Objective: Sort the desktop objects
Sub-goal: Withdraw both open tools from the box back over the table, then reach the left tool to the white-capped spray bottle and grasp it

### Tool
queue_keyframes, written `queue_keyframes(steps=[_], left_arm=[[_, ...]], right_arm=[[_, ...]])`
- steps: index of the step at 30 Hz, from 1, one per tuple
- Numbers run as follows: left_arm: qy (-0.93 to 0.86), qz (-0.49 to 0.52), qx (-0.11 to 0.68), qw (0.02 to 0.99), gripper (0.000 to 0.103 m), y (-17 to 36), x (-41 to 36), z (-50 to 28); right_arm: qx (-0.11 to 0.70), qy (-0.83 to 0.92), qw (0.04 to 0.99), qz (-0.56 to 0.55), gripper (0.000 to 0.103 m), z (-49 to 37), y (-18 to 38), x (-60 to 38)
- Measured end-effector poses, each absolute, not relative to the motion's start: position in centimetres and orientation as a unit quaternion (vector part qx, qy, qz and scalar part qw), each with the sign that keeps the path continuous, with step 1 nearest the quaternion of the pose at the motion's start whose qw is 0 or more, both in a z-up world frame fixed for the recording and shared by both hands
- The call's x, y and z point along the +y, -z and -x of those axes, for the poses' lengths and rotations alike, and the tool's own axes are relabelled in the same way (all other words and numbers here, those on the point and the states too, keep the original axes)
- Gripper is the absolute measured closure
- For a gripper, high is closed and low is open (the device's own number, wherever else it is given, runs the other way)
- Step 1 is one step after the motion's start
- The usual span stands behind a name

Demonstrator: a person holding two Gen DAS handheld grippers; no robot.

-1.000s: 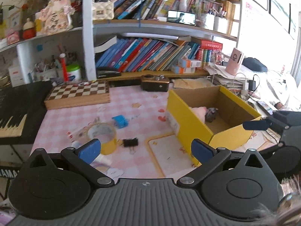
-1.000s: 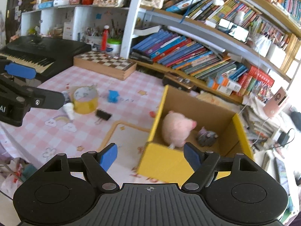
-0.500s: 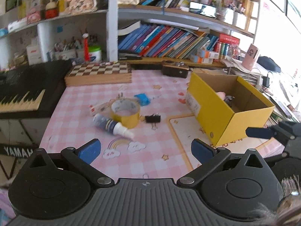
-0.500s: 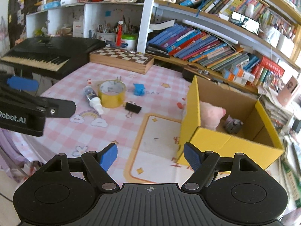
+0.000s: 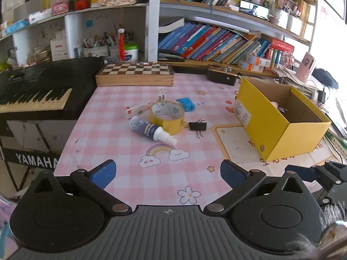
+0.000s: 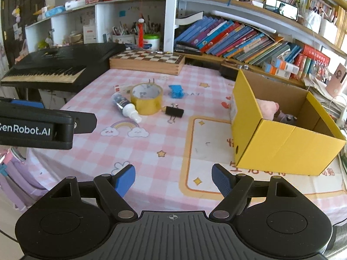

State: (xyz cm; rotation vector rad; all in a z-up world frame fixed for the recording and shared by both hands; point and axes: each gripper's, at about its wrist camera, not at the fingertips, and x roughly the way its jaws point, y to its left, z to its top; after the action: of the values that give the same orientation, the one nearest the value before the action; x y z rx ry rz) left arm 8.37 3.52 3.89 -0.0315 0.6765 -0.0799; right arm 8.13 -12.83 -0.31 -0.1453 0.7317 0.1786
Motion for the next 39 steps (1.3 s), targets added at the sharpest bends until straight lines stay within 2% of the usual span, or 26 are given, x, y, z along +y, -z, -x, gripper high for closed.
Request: queue_keyframes(steps=[15,17,39], left_arm=[[-0.016,0.041,0.336,0.941,0.000,-1.4,7.3,-6.1],[-0.018,0.045,0.336,0.941,0.000,-1.0,7.6,-5.8],[0.014,0.042,0.352,0.935,0.000,0.2,7.2,-7.6]], right_arm=[[0.347,-0.062,0.934,0.056,0.023,-7.2,1.3,-11.2],[0.345,-0.056,0.935,0.054,0.020,-7.0,1.5,-11.1],[0.361,-0.060,0.928,0.067,0.019,-8.4,2.6,-10.1]])
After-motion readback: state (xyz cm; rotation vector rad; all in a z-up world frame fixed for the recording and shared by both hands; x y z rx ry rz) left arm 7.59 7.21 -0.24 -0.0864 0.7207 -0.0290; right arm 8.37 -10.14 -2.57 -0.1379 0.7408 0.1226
